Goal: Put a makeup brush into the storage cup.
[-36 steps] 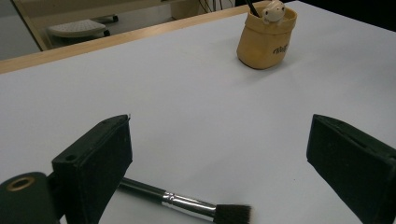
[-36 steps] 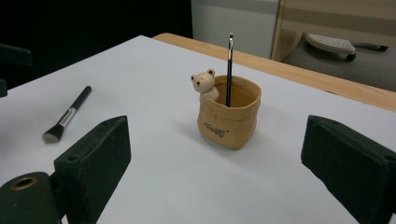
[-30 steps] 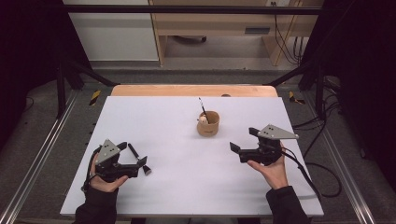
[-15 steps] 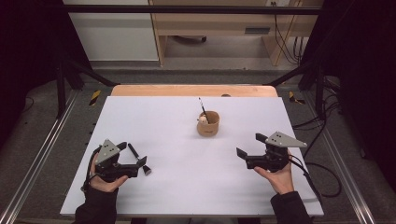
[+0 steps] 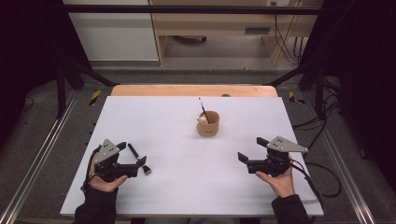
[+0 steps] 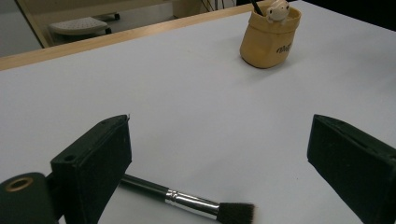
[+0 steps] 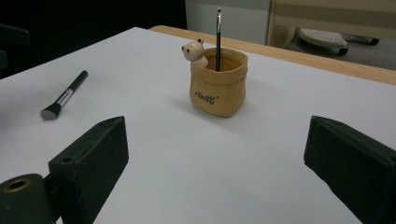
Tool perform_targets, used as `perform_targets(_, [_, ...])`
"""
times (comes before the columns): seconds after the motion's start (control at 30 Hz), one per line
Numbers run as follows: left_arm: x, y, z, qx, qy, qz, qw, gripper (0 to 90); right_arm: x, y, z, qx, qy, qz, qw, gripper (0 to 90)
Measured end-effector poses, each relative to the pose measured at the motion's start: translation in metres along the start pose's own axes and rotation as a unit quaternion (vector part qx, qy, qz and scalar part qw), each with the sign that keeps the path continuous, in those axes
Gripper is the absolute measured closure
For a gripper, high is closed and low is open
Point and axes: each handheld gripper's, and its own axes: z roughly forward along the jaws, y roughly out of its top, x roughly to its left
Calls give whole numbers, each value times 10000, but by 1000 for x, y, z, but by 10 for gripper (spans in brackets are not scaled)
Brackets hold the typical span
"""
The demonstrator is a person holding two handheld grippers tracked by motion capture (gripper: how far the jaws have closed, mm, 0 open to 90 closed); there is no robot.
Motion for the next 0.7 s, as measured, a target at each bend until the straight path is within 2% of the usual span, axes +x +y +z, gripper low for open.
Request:
perform_targets(0.27, [0, 0, 1, 35, 12, 8, 10000, 58, 0, 1, -4, -45, -33, -20, 10000, 65])
perform_targets(0.7, [4, 1, 2, 62, 74, -101, 9999, 58, -2, 2, -10, -129, -84, 29, 9999, 64])
